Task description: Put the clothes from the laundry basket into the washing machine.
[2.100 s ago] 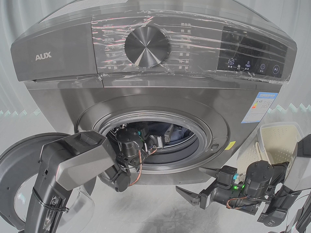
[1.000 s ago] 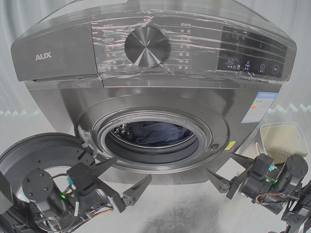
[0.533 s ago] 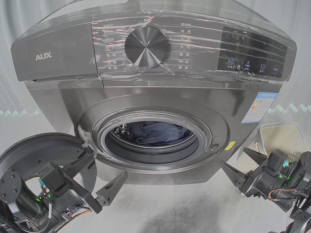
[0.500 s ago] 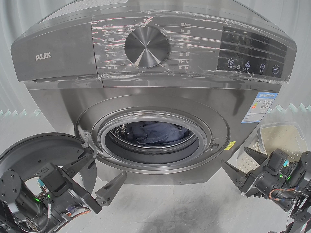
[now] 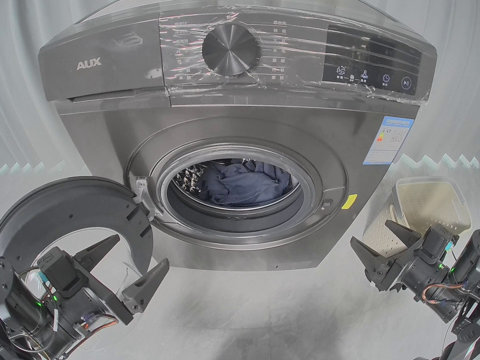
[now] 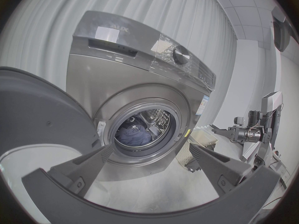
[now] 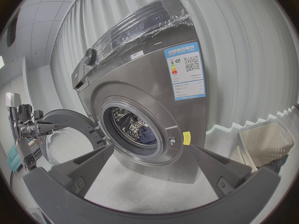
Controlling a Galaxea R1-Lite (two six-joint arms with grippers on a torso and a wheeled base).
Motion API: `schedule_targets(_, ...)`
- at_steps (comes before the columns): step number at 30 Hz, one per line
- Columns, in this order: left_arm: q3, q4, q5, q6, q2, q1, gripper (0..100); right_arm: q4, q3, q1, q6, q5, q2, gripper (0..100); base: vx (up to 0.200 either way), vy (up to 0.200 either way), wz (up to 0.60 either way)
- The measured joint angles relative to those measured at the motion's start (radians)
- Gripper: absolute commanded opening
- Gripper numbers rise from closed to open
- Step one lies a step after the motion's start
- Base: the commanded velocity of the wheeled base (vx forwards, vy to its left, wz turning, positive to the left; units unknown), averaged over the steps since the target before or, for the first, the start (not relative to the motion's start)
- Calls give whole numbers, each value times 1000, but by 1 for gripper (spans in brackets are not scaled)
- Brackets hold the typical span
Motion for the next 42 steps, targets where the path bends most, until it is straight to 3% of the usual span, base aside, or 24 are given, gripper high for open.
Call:
schedule_targets(9, 0, 216, -18, 22, -203, 47, 100, 77, 0, -63, -18, 51, -52, 100, -200, 0, 0)
schedule_targets(16, 0, 417, -33, 26, -382, 87, 100, 390, 0, -110, -23, 83, -206, 100, -200, 0, 0)
schedule_targets(22, 0, 603, -37, 33, -550, 148, 100, 649, 0, -155, -41, 75, -420, 100, -200, 0, 0)
schedule_targets(32, 0, 951, -69, 35, -829, 303, 100, 1038, 0, -320, -85, 63, -855, 100, -20, 0, 0)
schedule_targets(38, 0, 1130, -161, 38, -1028, 455, 100, 1256, 0, -410, -97, 64, -1095, 100, 0, -200, 0)
schedule_targets(42, 0, 1183, -194, 39, -1136, 524, 100, 1406, 0, -462, -100, 69, -1244, 100, 0, -200, 0)
